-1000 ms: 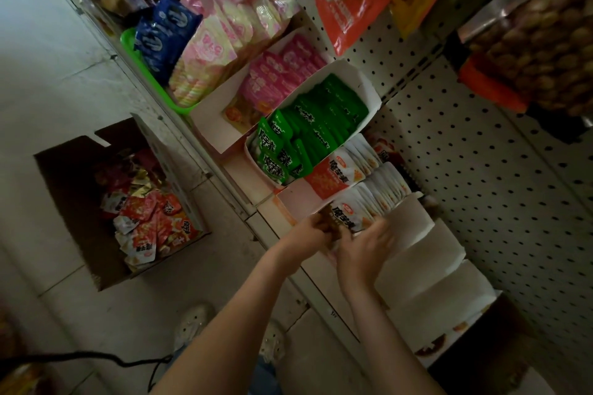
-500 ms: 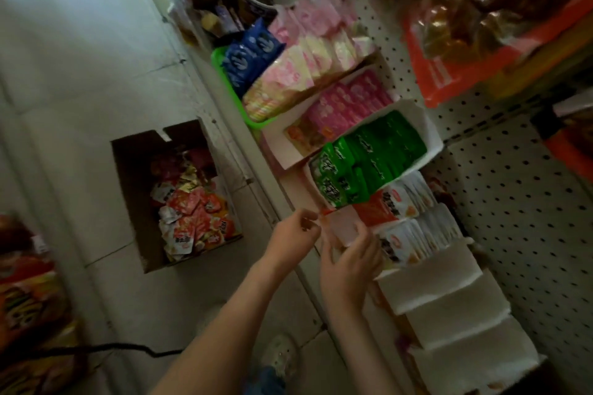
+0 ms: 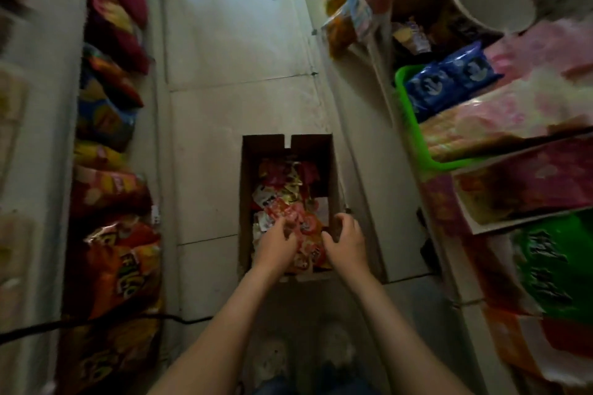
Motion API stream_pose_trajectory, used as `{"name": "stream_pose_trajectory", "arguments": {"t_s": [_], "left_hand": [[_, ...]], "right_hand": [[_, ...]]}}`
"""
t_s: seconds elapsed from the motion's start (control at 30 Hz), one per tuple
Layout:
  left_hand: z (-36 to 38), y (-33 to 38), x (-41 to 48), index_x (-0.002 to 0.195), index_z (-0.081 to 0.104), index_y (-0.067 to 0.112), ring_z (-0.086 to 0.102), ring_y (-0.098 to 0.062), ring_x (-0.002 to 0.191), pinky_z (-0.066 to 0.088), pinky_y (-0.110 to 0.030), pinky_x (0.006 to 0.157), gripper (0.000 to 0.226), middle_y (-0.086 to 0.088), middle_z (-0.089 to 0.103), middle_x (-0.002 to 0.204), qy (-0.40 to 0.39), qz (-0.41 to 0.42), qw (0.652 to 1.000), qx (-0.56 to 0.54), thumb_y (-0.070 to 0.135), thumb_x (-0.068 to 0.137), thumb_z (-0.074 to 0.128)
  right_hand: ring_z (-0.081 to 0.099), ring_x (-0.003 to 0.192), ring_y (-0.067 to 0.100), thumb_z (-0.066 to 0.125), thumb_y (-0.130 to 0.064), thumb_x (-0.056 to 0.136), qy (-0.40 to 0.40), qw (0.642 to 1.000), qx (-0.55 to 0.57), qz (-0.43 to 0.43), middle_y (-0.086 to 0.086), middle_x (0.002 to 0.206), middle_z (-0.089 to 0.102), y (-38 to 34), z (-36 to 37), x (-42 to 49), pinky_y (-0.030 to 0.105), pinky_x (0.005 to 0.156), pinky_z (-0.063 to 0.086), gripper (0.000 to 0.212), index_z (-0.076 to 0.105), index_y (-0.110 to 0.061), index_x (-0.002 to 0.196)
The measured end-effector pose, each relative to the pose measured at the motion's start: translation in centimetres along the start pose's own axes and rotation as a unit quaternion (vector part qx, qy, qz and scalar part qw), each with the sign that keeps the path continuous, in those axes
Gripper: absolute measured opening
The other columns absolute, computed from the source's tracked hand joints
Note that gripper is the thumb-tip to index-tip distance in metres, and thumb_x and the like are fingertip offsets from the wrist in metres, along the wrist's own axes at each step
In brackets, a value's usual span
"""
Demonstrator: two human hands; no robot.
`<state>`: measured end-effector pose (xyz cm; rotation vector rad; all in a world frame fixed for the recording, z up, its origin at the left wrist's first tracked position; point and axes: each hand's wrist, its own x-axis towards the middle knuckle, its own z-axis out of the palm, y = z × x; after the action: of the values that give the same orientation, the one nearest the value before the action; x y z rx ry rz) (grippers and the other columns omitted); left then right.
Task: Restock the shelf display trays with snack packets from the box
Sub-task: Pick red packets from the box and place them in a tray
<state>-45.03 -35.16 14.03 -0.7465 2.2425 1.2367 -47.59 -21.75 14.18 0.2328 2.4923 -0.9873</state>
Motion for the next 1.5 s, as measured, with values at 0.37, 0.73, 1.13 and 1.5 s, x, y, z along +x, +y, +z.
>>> {"name": "stream_pose_trajectory", "arguments": {"t_s": [0.37,0.73,1.13,1.5], "left_hand": [[5.5,-14.2,17.1,0.14,0.034,0.008,0.048,-0.031,0.124,0.039,-0.033,0.097,0.046,-0.014,0.048,0.137,0.021,-0.05,0.998,-0.029,0.02,0.097,0.047],[7.1,-16.0,25.3,0.151,0.019,0.004,0.028,-0.033,0.142,0.03,-0.035,0.109,0.051,-0.018,0.023,0.156,0.077,-0.101,0.982,-0.137,0.016,0.104,0.035],[5.6,-14.9,23.4,0.129,0.05,0.012,0.054,-0.014,0.095,0.043,-0.027,0.075,0.039,-0.001,0.058,0.114,0.166,-0.016,0.938,-0.305,0.038,0.1,0.045],[8.3,-14.7,21.8,0.147,0.033,0.017,0.039,-0.019,0.136,0.032,-0.03,0.11,0.096,0.0,0.041,0.146,-0.034,0.107,0.93,-0.35,0.072,0.073,0.06]], "right_hand": [[0.012,0.146,0.022,0.064,-0.018,0.089,-0.322,0.887,-0.282,-0.175,0.004,0.159,0.01,10.5,19.2,14.7,0.031,0.117,0.011,0.086,0.008,-0.021,0.153],[0.0,0.147,0.028,0.042,-0.036,0.098,-0.224,0.782,-0.489,-0.315,-0.004,0.161,0.003,11.6,24.6,24.1,0.059,0.114,0.015,0.057,0.019,-0.038,0.149],[0.06,0.106,0.028,0.041,-0.027,0.099,-0.076,0.954,-0.223,-0.186,0.011,0.12,0.062,12.4,20.8,24.4,0.031,0.087,0.046,0.046,0.034,-0.034,0.144],[0.064,0.095,0.021,0.038,-0.019,0.1,-0.042,0.954,-0.134,-0.265,0.002,0.106,0.066,8.0,21.5,19.4,0.03,0.075,0.05,0.027,0.057,-0.02,0.12]]}}
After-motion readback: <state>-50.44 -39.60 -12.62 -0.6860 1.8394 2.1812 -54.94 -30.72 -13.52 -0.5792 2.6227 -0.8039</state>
